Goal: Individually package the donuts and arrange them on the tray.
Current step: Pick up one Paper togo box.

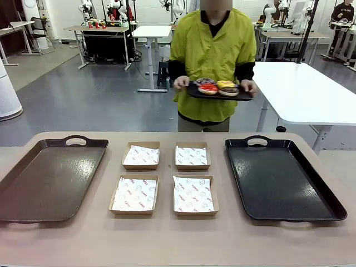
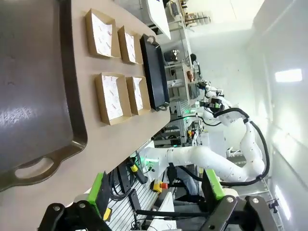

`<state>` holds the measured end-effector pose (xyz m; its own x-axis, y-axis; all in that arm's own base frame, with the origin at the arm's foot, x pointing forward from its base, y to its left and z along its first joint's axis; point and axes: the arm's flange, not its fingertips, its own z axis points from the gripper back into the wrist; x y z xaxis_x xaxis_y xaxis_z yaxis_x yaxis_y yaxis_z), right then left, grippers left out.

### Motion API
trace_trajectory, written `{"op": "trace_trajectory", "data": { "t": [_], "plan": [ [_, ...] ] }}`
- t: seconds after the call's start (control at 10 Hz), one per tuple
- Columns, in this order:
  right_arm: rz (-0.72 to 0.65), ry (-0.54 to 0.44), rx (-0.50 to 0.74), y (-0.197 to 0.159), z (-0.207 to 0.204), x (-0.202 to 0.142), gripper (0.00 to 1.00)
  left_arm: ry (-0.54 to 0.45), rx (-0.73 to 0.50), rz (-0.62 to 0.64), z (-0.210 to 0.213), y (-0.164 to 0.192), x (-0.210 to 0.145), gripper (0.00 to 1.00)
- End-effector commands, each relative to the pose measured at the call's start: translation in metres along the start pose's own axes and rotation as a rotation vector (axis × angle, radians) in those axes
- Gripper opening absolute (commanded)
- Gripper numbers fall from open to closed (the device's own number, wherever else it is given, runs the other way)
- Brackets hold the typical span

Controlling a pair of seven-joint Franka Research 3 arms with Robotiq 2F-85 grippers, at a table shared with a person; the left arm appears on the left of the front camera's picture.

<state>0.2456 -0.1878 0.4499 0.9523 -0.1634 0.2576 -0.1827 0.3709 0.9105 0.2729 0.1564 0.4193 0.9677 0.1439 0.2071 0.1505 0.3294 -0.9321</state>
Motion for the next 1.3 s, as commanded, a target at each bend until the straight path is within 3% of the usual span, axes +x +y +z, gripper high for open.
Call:
{"op": "trace_trajectory", "data": {
  "t": [0.0,1.2],
  "plan": [
    [0.012,-0.019,0.012,-0.005,0.012,0.000,1.00,-0.016,0.026,-0.010,0.018,0.006,-0.010,1.00],
    [-0.003,-0.006,-0.001,-0.002,0.007,0.000,1.00,-0.020,0.008,0.009,0.010,0.005,-0.006,1.00]
  ]
}}
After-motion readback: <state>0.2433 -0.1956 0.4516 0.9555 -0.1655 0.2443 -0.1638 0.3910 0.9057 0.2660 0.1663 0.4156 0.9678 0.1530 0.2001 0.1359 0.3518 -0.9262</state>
